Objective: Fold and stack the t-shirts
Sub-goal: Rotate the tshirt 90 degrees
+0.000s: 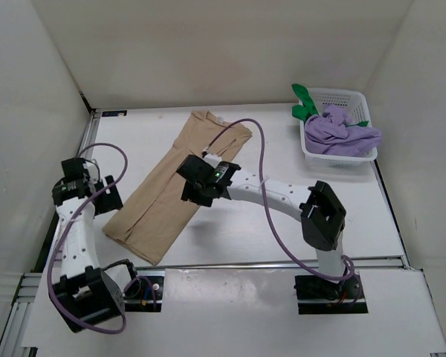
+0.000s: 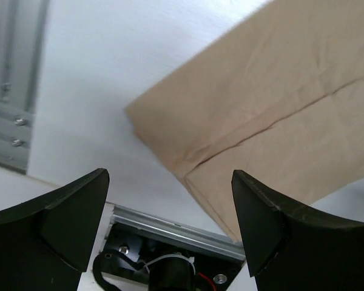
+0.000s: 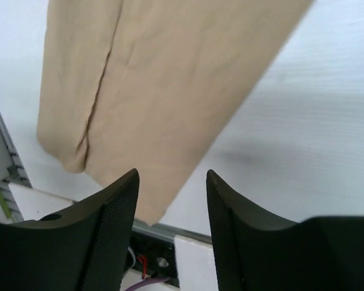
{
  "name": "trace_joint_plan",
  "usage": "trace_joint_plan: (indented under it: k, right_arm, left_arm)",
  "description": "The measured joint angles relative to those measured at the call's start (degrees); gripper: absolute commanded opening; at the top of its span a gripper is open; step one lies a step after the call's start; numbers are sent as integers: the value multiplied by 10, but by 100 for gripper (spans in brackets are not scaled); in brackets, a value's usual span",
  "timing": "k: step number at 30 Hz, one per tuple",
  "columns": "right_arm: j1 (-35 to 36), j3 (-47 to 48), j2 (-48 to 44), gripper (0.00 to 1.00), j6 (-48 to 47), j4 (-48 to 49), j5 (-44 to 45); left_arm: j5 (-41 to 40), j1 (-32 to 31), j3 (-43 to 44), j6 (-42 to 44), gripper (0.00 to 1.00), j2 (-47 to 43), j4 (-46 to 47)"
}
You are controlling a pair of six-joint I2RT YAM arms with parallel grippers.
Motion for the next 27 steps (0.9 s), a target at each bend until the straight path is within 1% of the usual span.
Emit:
trace_joint_plan:
  k: [2,4,6,10,15,19,27]
  right_arm:
    - [-16,-19,-11,54,-3,-10,0]
    - [-28,-34,-4,55,2,-20,-5]
    - [-27,-42,12,56,13,-28,-8]
    - [21,-35,59,57,43,-35,-16]
    - [87,28,129,60,90,-30,-72]
    - [102,40,145,60,147,-28,-104]
    - [119,62,172,60,263,-19,-116]
  left_arm:
    - [-8,-28,-31,0,93,27,15]
    - [-12,-34,-51,0,93,57,28]
    - [-12,-34,-60,0,94,73,39]
    - [-12,-34,-61,0,94,99,62]
    - [-13,-30,-61,0,94,157,97]
    - [-11,-19,-61,0,95,176,116]
    - [11,11,-61,0,95,187,133]
